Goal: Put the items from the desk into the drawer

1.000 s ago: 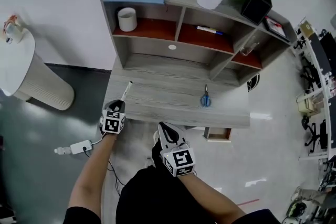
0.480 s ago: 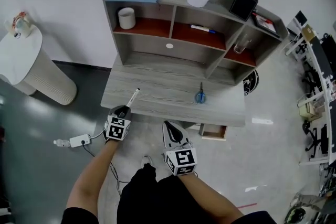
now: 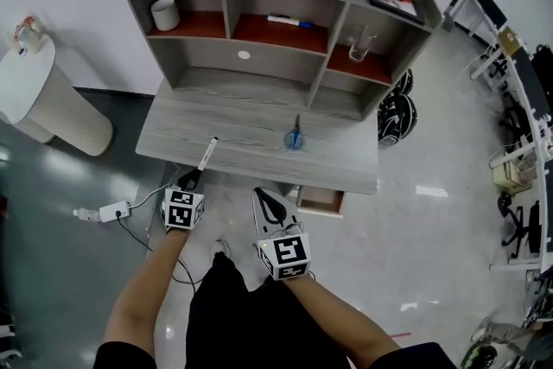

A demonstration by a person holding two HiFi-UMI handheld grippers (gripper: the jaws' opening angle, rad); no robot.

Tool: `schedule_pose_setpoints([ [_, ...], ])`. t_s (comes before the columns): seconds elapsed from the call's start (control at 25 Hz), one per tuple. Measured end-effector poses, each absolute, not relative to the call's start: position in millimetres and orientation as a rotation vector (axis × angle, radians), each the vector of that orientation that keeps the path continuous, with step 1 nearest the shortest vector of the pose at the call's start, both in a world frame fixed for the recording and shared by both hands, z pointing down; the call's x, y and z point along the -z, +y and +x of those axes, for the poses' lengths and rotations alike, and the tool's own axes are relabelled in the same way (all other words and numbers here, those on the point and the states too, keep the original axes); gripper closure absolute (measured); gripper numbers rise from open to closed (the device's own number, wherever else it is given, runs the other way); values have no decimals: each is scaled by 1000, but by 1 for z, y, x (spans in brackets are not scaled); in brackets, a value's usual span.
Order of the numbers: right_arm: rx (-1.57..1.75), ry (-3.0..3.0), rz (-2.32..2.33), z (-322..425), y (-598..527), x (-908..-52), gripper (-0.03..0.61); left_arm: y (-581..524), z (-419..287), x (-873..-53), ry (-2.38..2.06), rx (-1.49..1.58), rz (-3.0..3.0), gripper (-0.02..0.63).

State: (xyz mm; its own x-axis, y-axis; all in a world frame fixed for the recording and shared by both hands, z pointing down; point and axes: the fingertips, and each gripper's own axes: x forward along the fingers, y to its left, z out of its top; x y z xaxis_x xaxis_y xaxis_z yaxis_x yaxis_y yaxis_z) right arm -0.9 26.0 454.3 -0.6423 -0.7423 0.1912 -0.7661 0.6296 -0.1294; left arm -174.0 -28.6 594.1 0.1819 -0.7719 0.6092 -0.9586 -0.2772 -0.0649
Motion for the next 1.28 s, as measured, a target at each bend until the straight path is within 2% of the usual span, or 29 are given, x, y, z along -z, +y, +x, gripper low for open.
schedule_pose_setpoints([
  [0.48, -327, -2693, 1232, 115, 41, -482, 560, 8, -32, -640, -1519, -823, 2169, 532],
  [0.96, -467, -2593, 1376, 197, 52, -526, 560, 41, 60, -685, -1333, -900, 2230, 532],
  [1.28, -454, -2561, 1394, 225, 52, -542, 560, 43, 109, -713, -1181, -1015, 2319, 532],
])
